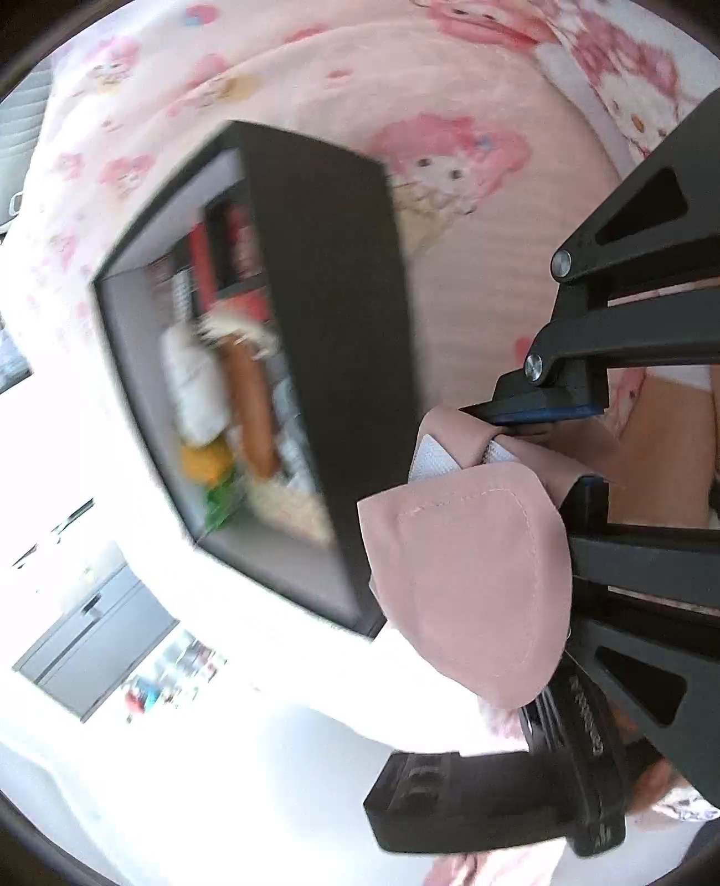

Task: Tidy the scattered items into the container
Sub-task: 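Lift the pink cloth over the box rim with both grippers, then lower the pink cloth onto the items in the box and open both grippers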

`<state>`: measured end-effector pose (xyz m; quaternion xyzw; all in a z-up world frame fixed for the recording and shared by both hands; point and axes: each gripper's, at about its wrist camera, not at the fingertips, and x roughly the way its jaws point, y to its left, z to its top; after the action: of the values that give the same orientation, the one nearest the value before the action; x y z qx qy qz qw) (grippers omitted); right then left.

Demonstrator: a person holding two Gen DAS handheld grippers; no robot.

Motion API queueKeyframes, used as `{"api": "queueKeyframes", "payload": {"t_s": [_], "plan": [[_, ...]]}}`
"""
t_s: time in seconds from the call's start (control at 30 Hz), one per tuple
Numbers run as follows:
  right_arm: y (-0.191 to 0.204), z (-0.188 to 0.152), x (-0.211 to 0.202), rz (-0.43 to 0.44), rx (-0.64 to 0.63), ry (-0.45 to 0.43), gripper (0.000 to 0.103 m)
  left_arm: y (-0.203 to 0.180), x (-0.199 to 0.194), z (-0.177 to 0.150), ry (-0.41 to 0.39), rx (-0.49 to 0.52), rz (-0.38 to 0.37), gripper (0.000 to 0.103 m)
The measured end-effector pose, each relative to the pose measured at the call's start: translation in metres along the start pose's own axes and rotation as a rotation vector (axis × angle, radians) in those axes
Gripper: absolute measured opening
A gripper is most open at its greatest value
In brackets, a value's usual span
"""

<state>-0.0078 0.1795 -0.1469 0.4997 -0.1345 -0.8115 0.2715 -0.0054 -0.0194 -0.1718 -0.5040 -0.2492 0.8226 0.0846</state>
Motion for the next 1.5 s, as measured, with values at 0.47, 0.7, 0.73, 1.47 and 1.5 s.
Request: {"api": "queueKeyframes", "payload": {"t_s": [0.47, 0.7, 0.73, 1.47, 1.5], "plan": [[0.027, 0.208, 0.053, 0.015, -0.16, -0.071, 0.012, -0.007, -0.031, 0.167, -0.177, 0.041, 0.069, 0.012], [-0.038, 0.197, 0.113, -0.097, -0.03, 0.152, 0.014, 0.026, 0.019, 0.178, 0.006, -0.002, 0.243, 0.021], [-0.041, 0.198, 0.11, -0.108, -0.028, 0.135, 0.014, 0.026, 0.018, 0.179, -0.004, -0.006, 0.269, 0.022], [-0.038, 0.182, 0.098, -0.118, -0.096, 0.161, 0.033, -0.015, 0.067, 0.188, 0.056, 0.021, 0.206, 0.032], [-0.038, 0.182, 0.096, -0.102, -0.098, 0.161, 0.034, -0.01, 0.073, 0.19, 0.071, 0.009, 0.248, 0.032]]}}
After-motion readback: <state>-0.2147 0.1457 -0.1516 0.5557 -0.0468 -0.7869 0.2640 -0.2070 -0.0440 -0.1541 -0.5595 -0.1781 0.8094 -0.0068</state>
